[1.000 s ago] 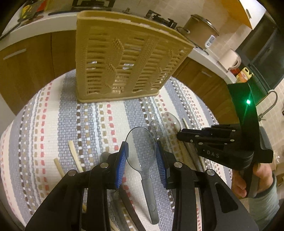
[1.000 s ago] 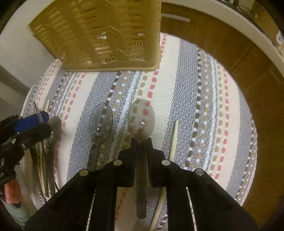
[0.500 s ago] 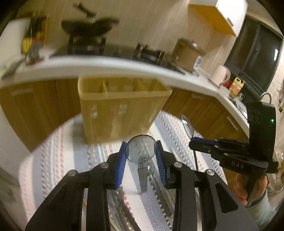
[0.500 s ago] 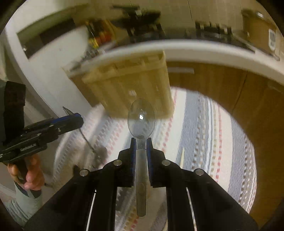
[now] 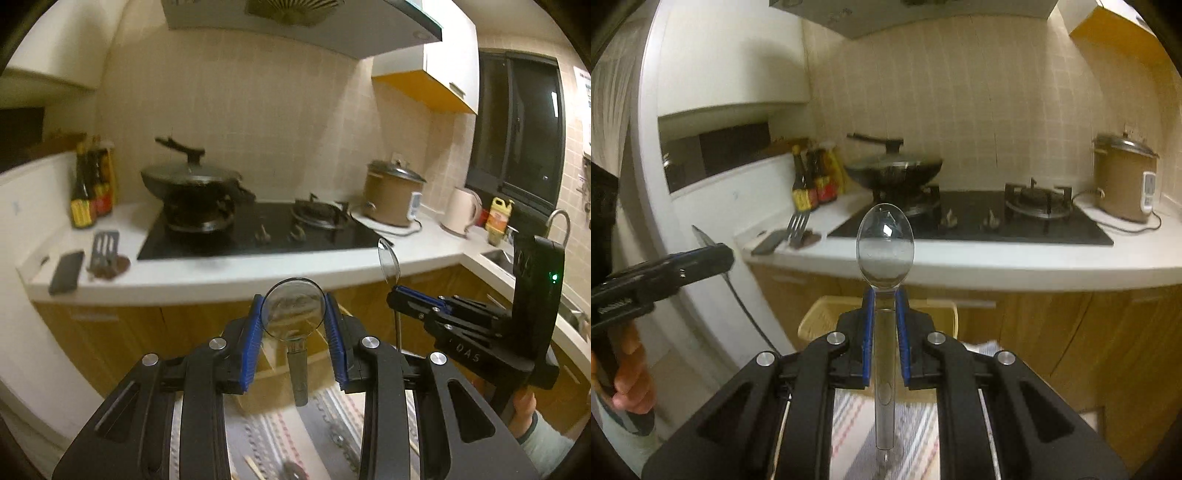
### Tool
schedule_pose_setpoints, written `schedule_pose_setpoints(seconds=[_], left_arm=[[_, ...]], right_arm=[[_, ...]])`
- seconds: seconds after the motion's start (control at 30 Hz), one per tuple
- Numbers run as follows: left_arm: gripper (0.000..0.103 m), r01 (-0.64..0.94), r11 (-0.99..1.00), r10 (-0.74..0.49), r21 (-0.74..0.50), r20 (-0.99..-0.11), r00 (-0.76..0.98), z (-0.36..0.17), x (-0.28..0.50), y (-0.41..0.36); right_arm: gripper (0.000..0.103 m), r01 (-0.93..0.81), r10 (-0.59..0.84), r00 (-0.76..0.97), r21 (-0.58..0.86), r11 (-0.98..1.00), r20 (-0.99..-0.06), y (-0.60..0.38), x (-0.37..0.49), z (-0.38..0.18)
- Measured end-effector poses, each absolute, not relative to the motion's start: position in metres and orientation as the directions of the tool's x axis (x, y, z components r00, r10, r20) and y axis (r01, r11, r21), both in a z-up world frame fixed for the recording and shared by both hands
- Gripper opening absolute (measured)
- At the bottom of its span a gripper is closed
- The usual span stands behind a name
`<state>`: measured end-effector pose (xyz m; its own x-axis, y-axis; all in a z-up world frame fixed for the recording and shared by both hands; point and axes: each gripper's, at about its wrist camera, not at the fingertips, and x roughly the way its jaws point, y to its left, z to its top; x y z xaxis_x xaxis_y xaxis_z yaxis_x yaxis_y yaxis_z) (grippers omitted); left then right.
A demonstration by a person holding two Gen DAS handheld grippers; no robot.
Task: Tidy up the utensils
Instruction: 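Lift both held clear spoons up toward the beige basket, then lower both spoons into the beige basket and open both tools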
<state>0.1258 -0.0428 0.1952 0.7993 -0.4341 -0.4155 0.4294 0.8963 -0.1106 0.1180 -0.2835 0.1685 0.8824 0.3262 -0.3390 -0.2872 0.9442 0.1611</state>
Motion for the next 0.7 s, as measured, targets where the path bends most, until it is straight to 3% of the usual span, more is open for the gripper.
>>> schedule_pose_setpoints(seconds=[0.33,0.7], left_arm=[[0.030,0.342,0.939,-0.324,-0.030,-0.408,0.854,0.194,0.179,-0.045],[0.030,0.335,0.940,-0.322,-0.062,-0.485,0.813,0.133,0.225,-0.049]], right_arm=[[0.010,-0.196,0.213,0.954,0.101,0.975,-0.210,-0.278,0.174,0.164],[0.010,-0.143,0.173,0.960,0.145,0.979,-0.222,-0.290,0.215,0.106]])
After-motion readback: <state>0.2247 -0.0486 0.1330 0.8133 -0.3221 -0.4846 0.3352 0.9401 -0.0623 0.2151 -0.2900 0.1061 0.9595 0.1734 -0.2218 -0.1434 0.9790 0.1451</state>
